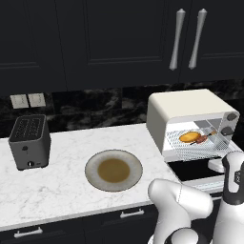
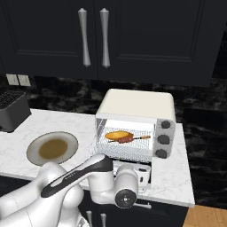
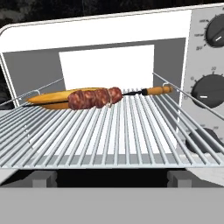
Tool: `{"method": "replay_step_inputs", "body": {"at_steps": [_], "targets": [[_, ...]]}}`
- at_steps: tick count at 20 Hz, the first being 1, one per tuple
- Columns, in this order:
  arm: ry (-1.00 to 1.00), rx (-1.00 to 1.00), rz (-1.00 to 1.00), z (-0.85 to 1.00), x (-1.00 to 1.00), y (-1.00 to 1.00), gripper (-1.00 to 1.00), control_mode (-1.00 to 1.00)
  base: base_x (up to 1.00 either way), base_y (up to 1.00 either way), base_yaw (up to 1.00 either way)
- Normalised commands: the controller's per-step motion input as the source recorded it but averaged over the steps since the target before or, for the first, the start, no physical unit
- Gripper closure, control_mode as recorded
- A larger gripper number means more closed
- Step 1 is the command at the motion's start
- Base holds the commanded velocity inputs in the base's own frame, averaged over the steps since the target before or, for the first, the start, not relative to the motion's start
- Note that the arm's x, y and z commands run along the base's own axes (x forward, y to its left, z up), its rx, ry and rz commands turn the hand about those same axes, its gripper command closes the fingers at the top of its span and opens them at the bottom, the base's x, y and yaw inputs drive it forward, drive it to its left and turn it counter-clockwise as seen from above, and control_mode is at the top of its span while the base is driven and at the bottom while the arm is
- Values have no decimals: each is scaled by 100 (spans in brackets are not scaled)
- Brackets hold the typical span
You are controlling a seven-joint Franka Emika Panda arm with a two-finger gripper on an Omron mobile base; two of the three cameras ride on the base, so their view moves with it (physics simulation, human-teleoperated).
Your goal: Pick up the kebab skewer and baguette bread, and place them inside the toaster oven. Close the toaster oven door and start by setting the timer.
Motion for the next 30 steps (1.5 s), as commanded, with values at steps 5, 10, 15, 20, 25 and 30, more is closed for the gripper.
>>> {"method": "replay_step_inputs", "body": {"at_steps": [5,10,15,20,25,30], "targets": [[0,0,0,0,0,0,-100,-100,0,0,0],[0,0,0,3,5,0,-100,-100,0,0,0],[0,0,0,2,12,0,-100,-100,0,0,0],[0,0,0,0,12,0,-100,-100,0,0,0],[0,0,0,0,14,0,-100,-100,0,0,0],[0,0,0,0,16,0,-100,-100,0,0,0]]}}
